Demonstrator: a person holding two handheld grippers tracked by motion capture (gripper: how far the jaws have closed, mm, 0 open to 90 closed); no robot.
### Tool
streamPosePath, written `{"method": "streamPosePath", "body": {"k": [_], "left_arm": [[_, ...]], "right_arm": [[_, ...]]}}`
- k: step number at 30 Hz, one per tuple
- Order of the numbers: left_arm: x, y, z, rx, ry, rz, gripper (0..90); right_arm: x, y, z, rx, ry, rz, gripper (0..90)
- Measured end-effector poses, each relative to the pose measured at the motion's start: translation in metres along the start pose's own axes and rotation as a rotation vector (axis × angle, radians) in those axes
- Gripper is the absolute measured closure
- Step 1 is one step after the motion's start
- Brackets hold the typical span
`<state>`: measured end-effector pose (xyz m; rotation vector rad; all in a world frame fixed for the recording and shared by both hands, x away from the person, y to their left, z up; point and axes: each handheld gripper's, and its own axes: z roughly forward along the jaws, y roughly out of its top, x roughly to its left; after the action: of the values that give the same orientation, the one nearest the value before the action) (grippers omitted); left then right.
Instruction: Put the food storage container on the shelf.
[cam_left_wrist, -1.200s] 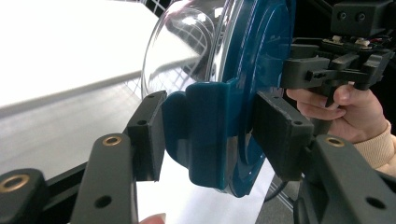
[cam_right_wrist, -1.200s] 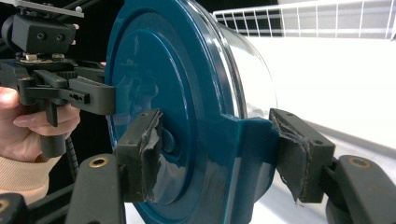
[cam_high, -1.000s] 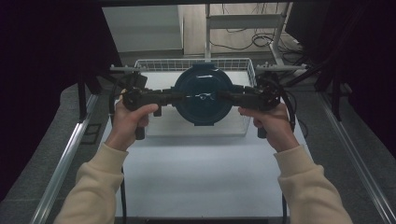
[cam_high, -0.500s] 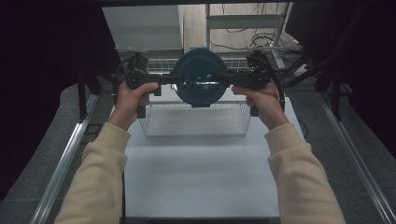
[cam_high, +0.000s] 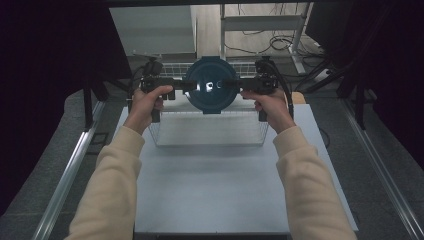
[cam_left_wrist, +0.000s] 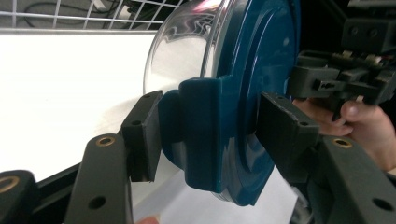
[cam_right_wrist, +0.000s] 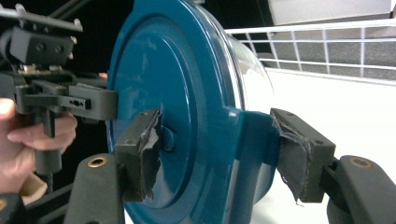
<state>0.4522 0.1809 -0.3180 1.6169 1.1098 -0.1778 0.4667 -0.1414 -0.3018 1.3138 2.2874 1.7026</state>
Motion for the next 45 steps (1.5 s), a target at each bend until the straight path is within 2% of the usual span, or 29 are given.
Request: {"method": "streamPosePath", "body": {"k": [2, 3, 5, 6, 7, 8, 11, 13, 14, 16, 17, 19, 21, 24, 25, 26, 27, 29, 30, 31, 32, 34, 35, 38, 41, 42, 43, 44, 45], "left_arm": [[0.009, 0.003, 0.006, -0.009, -0.031, -0.061, 42.2], [0.009, 0.003, 0.006, -0.009, -0.031, -0.061, 41.5], [0.016, 0.005, 0.014, -0.001, -0.055, -0.117, 39.6], [0.016, 0.005, 0.014, -0.001, -0.055, -0.117, 38.8], [0.019, 0.006, 0.018, 0.0, -0.061, -0.135, 38.0], [0.022, 0.006, 0.02, 0.0, -0.07, -0.147, 38.0], [0.03, 0.007, 0.025, -0.003, -0.091, -0.185, 36.7], [0.033, 0.007, 0.027, -0.012, -0.096, -0.198, 36.1], [0.034, 0.006, 0.029, -0.023, -0.093, -0.204, 35.1], [0.035, 0.005, 0.031, -0.032, -0.09, -0.203, 34.4], [0.033, 0.004, 0.033, -0.043, -0.078, -0.19, 33.2], [0.032, 0.004, 0.033, -0.042, -0.071, -0.184, 31.1], [0.029, 0.004, 0.035, -0.037, -0.063, -0.179, 28.0], [0.018, 0.003, 0.033, -0.099, 0.066, -0.128, 22.7], [0.018, 0.003, 0.033, -0.099, 0.066, -0.128, 23.3], [0.012, 0.002, 0.03, -0.121, 0.101, -0.097, 22.4], [0.008, 0.002, 0.027, -0.131, 0.117, -0.073, 22.4], [-0.002, 0.0, 0.019, -0.146, 0.119, -0.043, 21.3], [-0.005, -0.001, 0.016, -0.149, 0.122, -0.034, 20.2], [-0.009, -0.002, 0.011, -0.149, 0.129, -0.017, 20.2], [-0.019, -0.007, 0.001, -0.132, 0.13, 0.032, 19.9], [-0.032, -0.019, -0.011, -0.106, 0.121, 0.105, 20.2], [-0.032, -0.019, -0.011, -0.106, 0.121, 0.105, 20.1], [-0.046, -0.042, -0.028, -0.086, 0.13, 0.174, 20.3], [-0.051, -0.065, -0.04, -0.077, 0.112, 0.181, 20.3], [-0.053, -0.083, -0.047, -0.074, 0.121, 0.193, 20.4], [-0.053, -0.083, -0.047, -0.074, 0.121, 0.193, 20.6], [-0.055, -0.103, -0.053, -0.078, 0.119, 0.21, 20.7], [-0.055, -0.103, -0.053, -0.078, 0.119, 0.21, 20.9]], "right_arm": [[-0.006, 0.001, 0.003, -0.016, -0.005, 0.071, 35.9], [-0.008, 0.002, 0.003, -0.018, -0.011, 0.092, 35.8], [-0.012, 0.004, 0.006, -0.02, -0.024, 0.136, 35.7], [-0.012, 0.004, 0.006, -0.02, -0.024, 0.136, 35.7], [-0.017, 0.005, 0.008, -0.018, -0.034, 0.184, 35.6], [-0.017, 0.005, 0.008, -0.018, -0.034, 0.184, 35.6], [-0.023, 0.006, 0.012, -0.026, -0.046, 0.24, 35.6], [-0.025, 0.005, 0.014, -0.035, -0.051, 0.263, 35.5], [-0.028, 0.005, 0.016, -0.041, -0.055, 0.299, 35.4], [-0.03, 0.004, 0.017, -0.042, -0.056, 0.313, 35.4], [-0.034, 0.002, 0.018, -0.039, -0.057, 0.352, 35.2], [-0.035, 0.001, 0.018, -0.043, -0.049, 0.355, 35.2], [-0.034, 0.001, 0.017, -0.054, -0.061, 0.33, 34.2], [-0.024, 0.002, 0.015, -0.058, -0.137, 0.26, 24.9], [-0.019, 0.003, 0.015, -0.055, -0.147, 0.236, 20.7], [-0.013, 0.003, 0.013, -0.055, -0.167, 0.207, 17.9], [-0.013, 0.003, 0.013, -0.055, -0.167, 0.207, 17.9], [-0.001, 0.003, 0.007, -0.059, -0.203, 0.15, 14.1], [0.009, 0.001, 0.0, -0.045, -0.244, 0.079, 11.7], [0.009, 0.001, 0.0, -0.045, -0.244, 0.079, 11.7], [0.017, -0.003, -0.01, -0.023, -0.292, -0.003, 12.1], [0.024, -0.01, -0.022, -0.019, -0.331, -0.077, 12.7], [0.024, -0.01, -0.022, -0.019, -0.331, -0.077, 12.7], [0.031, -0.025, -0.043, -0.034, -0.296, -0.113, 13.6], [0.036, -0.048, -0.061, -0.042, -0.262, -0.154, 14.2], [0.038, -0.065, -0.072, -0.046, -0.242, -0.173, 14.8], [0.038, -0.065, -0.072, -0.046, -0.242, -0.173, 14.8], [0.04, -0.082, -0.082, -0.05, -0.215, -0.187, 15.5], [0.04, -0.082, -0.082, -0.05, -0.215, -0.187, 15.5]]}}
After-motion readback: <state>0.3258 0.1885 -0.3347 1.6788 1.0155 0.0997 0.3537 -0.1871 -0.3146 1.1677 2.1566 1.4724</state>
